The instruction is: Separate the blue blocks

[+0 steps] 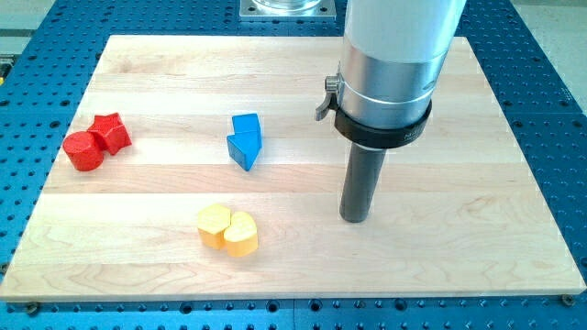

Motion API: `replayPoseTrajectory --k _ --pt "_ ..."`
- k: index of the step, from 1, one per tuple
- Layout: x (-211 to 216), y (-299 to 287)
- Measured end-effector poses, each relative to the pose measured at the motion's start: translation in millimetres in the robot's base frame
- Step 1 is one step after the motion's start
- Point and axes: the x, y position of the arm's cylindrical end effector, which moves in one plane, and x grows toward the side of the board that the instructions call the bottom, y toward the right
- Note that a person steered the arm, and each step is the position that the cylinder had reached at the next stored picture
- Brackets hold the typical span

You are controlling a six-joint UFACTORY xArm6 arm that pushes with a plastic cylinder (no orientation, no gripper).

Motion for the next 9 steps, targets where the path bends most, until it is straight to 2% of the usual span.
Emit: replayPoseTrajectory --k 4,5,6,7,8,9 --pt "11 2" --pt "9 -35" --pt "7 -117" --pt "-15 -143" --pt "-60 -147" --pt "-88 -99"
